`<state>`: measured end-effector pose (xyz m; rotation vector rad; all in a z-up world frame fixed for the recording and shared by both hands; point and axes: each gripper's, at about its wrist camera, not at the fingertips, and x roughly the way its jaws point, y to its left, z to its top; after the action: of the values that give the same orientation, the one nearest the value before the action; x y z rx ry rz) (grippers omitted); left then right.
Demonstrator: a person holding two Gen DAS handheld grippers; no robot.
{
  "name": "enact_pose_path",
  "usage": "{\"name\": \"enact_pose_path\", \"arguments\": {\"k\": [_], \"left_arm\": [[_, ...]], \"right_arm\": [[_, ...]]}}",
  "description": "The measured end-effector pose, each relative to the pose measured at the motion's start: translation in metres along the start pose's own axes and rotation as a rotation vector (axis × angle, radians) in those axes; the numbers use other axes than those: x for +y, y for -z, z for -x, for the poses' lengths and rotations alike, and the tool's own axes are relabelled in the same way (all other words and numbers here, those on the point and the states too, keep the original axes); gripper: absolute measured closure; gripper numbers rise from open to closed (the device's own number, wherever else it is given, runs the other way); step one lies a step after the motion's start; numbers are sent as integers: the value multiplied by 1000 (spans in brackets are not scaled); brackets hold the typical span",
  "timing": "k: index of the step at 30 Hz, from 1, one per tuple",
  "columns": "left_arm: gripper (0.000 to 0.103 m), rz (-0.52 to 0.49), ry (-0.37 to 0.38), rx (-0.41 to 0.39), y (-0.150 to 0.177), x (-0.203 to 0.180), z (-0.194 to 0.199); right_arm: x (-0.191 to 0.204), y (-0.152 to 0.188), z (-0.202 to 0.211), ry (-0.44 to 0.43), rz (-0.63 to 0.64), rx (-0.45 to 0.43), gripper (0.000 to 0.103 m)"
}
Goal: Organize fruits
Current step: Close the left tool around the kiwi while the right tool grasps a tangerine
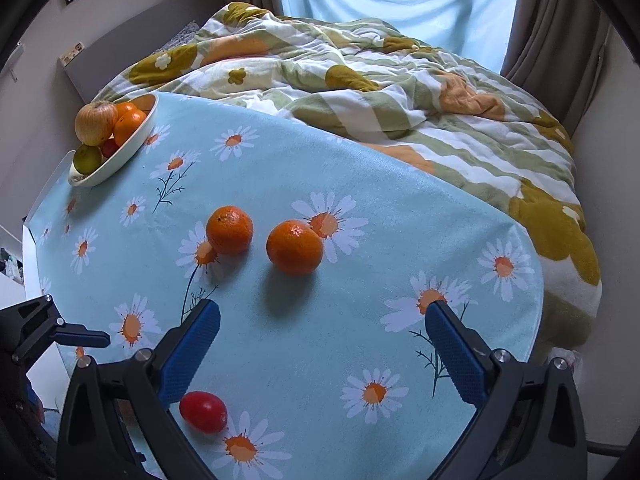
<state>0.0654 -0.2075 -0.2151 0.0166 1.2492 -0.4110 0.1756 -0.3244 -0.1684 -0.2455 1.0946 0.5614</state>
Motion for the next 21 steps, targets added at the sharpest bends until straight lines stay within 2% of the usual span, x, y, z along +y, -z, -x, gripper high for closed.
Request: {"name": "enact_pose_path", "arguments": {"k": [3,6,7,9,10,13,15,21], "left_arm": [[19,-3,-9,-12,2,-1,-3],[37,-16,-50,-21,2,-2,-3],[39,-18,-57,-22,1,-1,-2],[45,-11,-45,-24,1,1,-1],[47,-10,-40,-25,1,1,0],[48,-15,-50,-21,2,-1,0],[49,-17,-55,-19,0,0,0],[51,-3,-70,-24,-4,4,0]], "right_arm": [[0,-1,-9,-10,13,14,5],[0,-3,-16,-20,22,22,7],[0,-4,-19,-26,25,23,7],[1,-7,-22,-34,34,25,9],[1,-8,-24,-36,40,25,13],[2,-12,-29,-44,43,29,20],[2,-14,-31,-53,41,32,29],[2,-18,-36,-65,45,36,37]]}}
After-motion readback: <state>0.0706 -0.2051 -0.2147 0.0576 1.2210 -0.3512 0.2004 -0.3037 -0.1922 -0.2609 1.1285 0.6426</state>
